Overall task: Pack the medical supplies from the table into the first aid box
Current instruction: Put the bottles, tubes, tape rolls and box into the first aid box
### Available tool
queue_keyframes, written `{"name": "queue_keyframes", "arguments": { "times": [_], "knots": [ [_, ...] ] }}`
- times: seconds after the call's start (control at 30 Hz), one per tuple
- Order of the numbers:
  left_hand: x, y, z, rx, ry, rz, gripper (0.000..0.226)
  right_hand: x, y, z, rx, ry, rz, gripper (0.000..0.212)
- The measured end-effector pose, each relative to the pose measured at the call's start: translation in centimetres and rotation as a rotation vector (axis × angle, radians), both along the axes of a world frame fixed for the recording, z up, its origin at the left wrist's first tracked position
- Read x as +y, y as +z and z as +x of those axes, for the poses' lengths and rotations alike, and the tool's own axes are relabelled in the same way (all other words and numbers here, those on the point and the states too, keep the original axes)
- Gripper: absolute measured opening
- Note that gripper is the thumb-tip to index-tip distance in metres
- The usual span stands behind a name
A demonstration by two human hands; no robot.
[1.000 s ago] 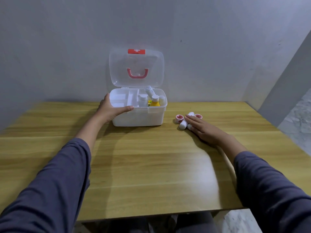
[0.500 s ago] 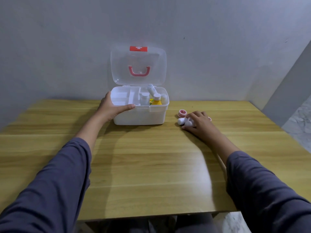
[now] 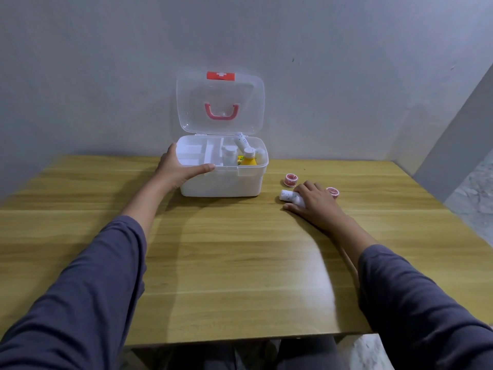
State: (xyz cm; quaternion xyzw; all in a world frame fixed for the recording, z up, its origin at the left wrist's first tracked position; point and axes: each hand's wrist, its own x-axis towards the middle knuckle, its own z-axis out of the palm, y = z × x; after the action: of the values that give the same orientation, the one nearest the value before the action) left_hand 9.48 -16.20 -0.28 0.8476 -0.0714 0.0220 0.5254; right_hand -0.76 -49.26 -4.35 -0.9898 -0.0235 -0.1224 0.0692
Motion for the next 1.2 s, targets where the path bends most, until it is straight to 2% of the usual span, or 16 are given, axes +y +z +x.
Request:
{"name": "queue_keyframes", "arguments": {
  "times": [0.1, 0.17, 0.3, 0.47, 0.53, 0.63, 0.73, 0.87, 1.07, 1.2],
  "knots": [
    [0.1, 0.1, -0.2, 0.009, 0.006, -0.011, 0.149, 0.4, -0.1, -0.4, -0.045, 0.021, 0.070, 0.042],
    [0.1, 0.1, -0.3, 0.021, 0.005, -0.017, 0.153, 0.4, 0.0, -0.6, -0.120, 0.025, 0.204, 0.035],
    [-0.1, 0.3, -0.8, 0.021, 0.005, -0.021, 0.143, 1.6, 2.5, -0.3, -0.288, 0.008, 0.448, 0.032],
    [-0.4, 0.7, -1.4, 0.013, 0.022, -0.037, 0.131, 5.8, 8.7, 1.7, -0.429, 0.135, 0.510, 0.036],
    [-0.5, 0.6, -1.3, 0.008, 0.020, -0.051, 0.133, 8.1, 10.6, 2.7, -0.416, 0.195, 0.514, 0.037],
    [-0.6, 0.6, -1.1, 0.002, 0.034, -0.057, 0.139, 12.0, 12.4, 4.5, -0.295, 0.311, 0.434, 0.040],
    [-0.7, 0.4, -1.0, -0.036, 0.033, -0.020, 0.131, 15.2, 12.9, 6.5, -0.129, 0.364, 0.303, 0.046],
    [-0.9, 0.7, -1.4, -0.026, 0.049, -0.004, 0.105, 18.2, 12.2, 9.2, 0.043, 0.375, 0.160, 0.050],
    [-0.9, 0.1, -0.7, 0.024, 0.070, -0.010, 0.123, 19.9, 11.2, 11.4, 0.197, 0.335, -0.050, 0.056],
    [-0.9, 0.1, -0.6, 0.060, 0.065, 0.005, 0.124, 20.2, 11.0, 11.9, 0.231, 0.338, -0.104, 0.067]
  ]
}}
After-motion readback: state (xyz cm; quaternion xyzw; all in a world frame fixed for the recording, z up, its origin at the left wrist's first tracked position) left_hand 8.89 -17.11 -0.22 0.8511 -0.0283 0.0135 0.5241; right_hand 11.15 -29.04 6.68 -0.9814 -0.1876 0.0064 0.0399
